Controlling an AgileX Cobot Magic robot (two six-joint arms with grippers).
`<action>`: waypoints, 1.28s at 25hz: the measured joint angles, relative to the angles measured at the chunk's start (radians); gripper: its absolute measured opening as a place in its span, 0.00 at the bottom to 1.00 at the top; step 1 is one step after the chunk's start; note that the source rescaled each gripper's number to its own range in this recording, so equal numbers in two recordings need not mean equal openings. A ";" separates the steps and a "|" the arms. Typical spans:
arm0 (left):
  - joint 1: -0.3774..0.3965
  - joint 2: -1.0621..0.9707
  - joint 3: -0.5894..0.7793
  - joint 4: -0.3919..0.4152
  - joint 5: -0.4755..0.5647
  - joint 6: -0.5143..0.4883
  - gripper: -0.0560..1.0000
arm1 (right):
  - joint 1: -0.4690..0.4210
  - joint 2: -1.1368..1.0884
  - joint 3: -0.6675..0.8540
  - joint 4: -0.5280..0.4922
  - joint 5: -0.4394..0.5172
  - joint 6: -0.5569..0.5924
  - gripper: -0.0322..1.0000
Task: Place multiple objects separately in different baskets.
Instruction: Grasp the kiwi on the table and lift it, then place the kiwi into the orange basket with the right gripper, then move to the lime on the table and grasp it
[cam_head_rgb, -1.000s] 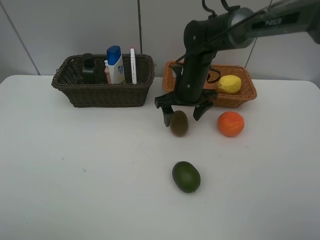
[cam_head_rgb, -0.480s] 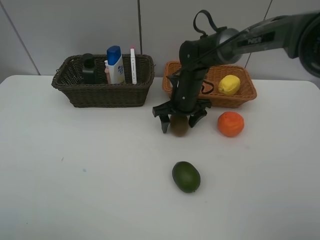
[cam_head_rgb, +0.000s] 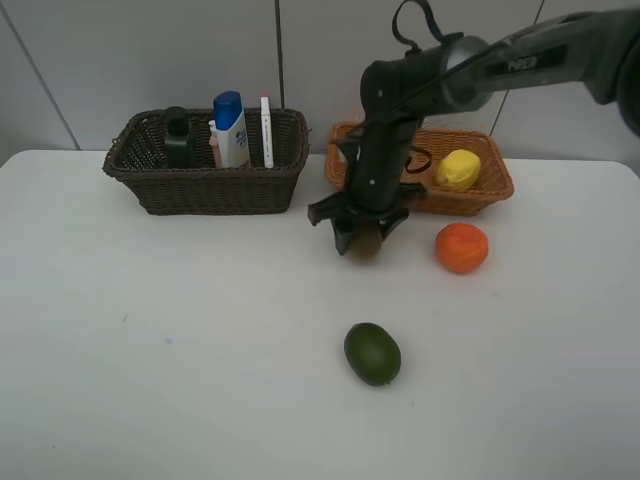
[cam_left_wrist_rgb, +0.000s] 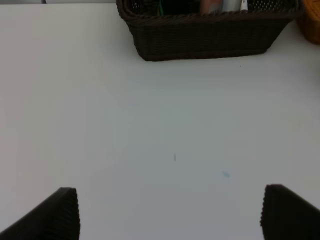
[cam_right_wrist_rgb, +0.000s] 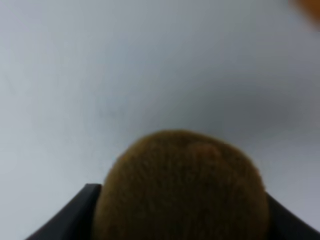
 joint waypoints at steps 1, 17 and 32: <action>0.000 0.000 0.000 0.000 0.000 0.000 0.95 | -0.001 -0.023 -0.036 -0.010 0.009 -0.001 0.03; 0.000 0.000 0.000 0.000 0.000 0.000 0.95 | -0.237 0.130 -0.314 -0.088 -0.072 -0.038 0.17; 0.000 0.000 0.000 0.000 0.000 0.000 0.95 | -0.243 0.031 -0.305 0.040 0.200 -0.021 0.96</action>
